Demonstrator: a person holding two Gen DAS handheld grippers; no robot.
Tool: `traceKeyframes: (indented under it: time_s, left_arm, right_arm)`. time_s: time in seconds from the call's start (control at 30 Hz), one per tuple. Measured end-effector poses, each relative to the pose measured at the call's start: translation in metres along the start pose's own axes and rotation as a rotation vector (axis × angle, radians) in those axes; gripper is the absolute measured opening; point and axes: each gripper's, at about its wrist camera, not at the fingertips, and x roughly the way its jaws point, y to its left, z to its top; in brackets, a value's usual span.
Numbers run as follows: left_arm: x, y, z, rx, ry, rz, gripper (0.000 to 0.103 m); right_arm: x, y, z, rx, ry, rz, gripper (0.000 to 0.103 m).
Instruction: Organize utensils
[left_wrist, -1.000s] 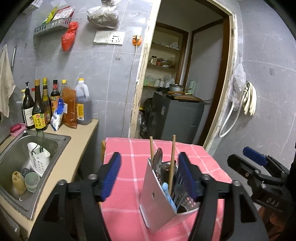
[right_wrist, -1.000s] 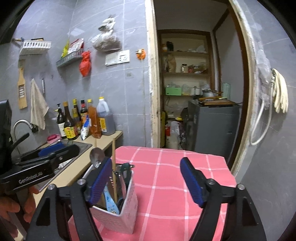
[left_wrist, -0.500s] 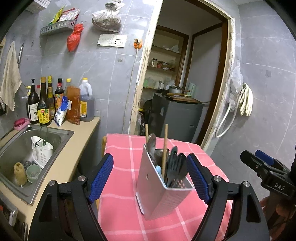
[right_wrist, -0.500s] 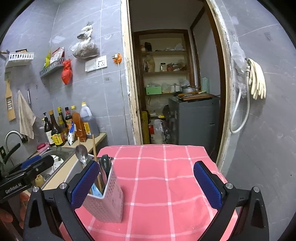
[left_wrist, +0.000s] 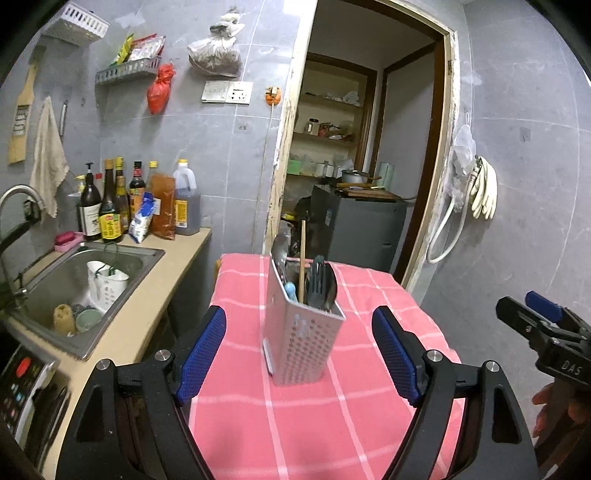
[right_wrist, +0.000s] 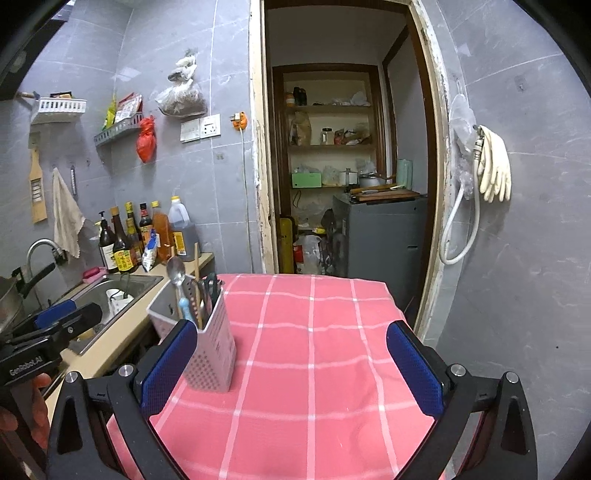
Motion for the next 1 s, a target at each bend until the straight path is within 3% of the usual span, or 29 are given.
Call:
traceKeyframes:
  time_s: [0.4, 1.0]
  left_arm:
    - [-0.063, -0.033, -0.033, -0.005, -0.017, 0.018, 0.076]
    - [-0.103, -0.045, -0.052, -0.018, -0.047, 0.039, 0.076]
  right_arm:
    - [-0.082, -0.004, -0.029, 0.028, -0.030, -0.047, 0.103]
    - [-0.112, 0.004, -0.042, 0.005, -0.044, -0.011, 0.103]
